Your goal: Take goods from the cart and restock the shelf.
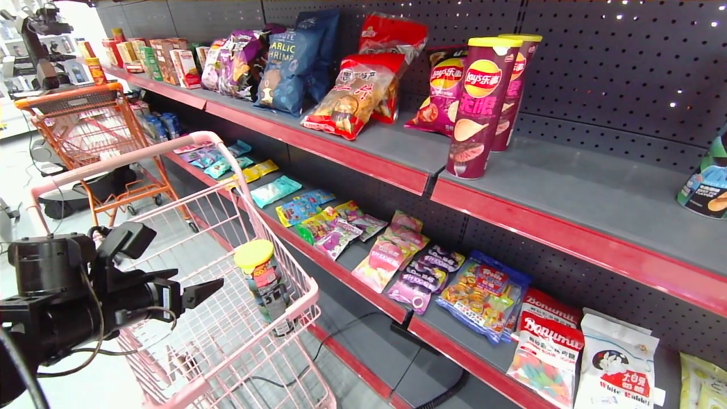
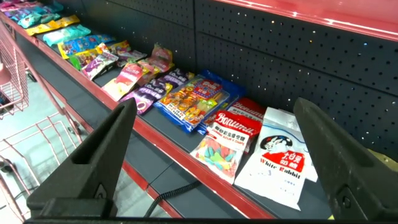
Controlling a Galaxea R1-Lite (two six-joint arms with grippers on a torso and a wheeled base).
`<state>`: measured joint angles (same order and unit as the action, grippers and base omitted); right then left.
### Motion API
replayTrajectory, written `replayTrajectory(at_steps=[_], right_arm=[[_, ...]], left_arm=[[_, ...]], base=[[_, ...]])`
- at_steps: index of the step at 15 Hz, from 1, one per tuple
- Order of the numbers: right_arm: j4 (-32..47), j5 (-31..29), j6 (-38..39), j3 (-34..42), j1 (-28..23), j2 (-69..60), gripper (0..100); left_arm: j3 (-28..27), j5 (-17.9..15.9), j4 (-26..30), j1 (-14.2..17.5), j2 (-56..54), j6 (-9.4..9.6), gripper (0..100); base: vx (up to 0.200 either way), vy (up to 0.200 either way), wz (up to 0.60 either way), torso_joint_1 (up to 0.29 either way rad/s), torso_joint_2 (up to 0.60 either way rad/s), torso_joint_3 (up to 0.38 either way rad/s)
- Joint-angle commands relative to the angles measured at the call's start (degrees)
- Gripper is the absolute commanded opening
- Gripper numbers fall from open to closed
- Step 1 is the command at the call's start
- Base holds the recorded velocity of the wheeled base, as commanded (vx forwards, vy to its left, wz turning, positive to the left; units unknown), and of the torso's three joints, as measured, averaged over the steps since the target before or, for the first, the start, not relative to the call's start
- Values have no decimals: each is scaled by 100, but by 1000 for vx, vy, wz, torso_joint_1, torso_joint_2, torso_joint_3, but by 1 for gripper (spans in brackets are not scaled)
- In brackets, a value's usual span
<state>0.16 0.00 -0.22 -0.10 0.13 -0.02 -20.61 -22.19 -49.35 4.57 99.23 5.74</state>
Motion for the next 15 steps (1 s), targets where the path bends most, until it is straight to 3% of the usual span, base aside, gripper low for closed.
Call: replayTrajectory(at_steps=[1,9,15], right_arm=[[2,9,-13,1,4,2,100],[2,9,-13,1,4,2,100],[2,9,-13,1,4,2,100]], left_arm=[[31,-110,-163,-158,545,120,100],[-733,-242,-383,-677,1432,129,100],[-1243,-365,-391,-756,1889,243,100]], base=[[0,0,0,0,0,0],[0,0,0,0,0,0],[0,0,0,0,0,0]])
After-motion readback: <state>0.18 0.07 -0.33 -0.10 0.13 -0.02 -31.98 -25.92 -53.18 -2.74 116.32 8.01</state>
